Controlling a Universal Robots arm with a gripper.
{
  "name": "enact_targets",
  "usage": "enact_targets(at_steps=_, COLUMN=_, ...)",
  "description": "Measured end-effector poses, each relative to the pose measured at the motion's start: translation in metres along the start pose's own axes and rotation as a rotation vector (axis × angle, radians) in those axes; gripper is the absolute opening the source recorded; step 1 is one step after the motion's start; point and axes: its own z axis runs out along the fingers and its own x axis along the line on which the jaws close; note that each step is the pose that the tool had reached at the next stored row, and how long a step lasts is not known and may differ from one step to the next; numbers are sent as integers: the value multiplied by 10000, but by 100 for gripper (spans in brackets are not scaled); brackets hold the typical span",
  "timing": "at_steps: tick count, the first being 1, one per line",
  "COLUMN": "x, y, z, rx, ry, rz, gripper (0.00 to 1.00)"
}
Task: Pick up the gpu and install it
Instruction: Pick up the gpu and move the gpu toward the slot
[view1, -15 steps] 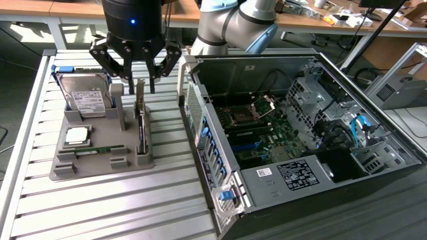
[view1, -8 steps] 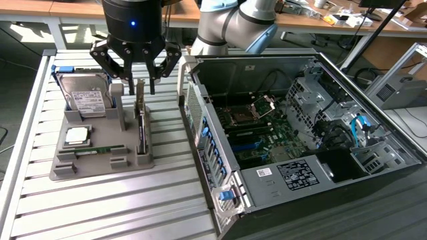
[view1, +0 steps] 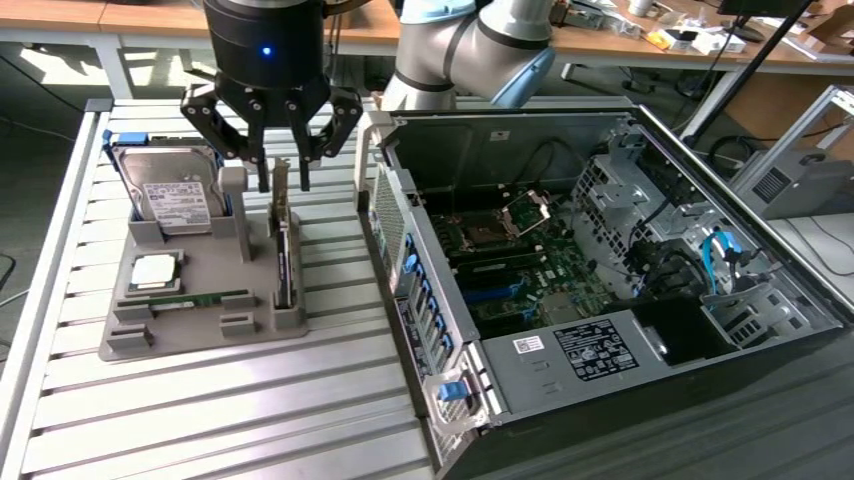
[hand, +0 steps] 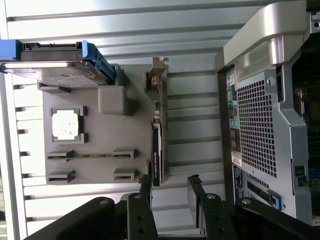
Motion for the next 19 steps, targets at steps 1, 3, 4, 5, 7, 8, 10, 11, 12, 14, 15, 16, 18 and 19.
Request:
enact_targets(at_steps=1, x=0, y=0, z=3, rx=0, ry=0, rz=0, gripper=42)
enact_targets(at_steps=3, x=0, y=0, z=9, rx=1, ry=1, rz=0, gripper=42)
enact_targets(at_steps=4, x=0, y=-1, z=12, rx=1, ry=1, rz=0, gripper=42)
enact_targets(at_steps=5, x=0, y=-1, z=16, rx=0, ry=0, rz=0, gripper=42)
enact_targets(at_steps=7, x=1, y=-1, z=22, rx=0, ry=0, rz=0, gripper=42)
enact_targets(at_steps=8, x=1, y=-1, z=26, rx=1, ry=0, rz=0, gripper=42)
enact_targets(at_steps=10, x=1, y=-2, z=33, rx=1, ry=1, rz=0, gripper=42)
enact_targets(at_steps=11, x=2, y=-2, z=37, rx=0, ry=0, rz=1, gripper=42)
enact_targets(at_steps=12, x=2, y=-2, z=41, rx=0, ry=0, rz=0, gripper=42)
enact_targets(at_steps=14, x=3, y=-3, z=53, rx=1, ry=1, rz=0, gripper=42)
enact_targets(at_steps=15, x=4, y=-3, z=58, rx=0, ry=1, rz=0, gripper=42)
enact_targets(at_steps=16, x=4, y=-3, z=62, rx=0, ry=1, rz=0, gripper=42)
enact_targets(at_steps=18, x=4, y=-3, z=71, rx=1, ry=1, rz=0, gripper=42)
enact_targets(at_steps=19, x=4, y=-4, z=76, rx=1, ry=0, rz=0, gripper=42)
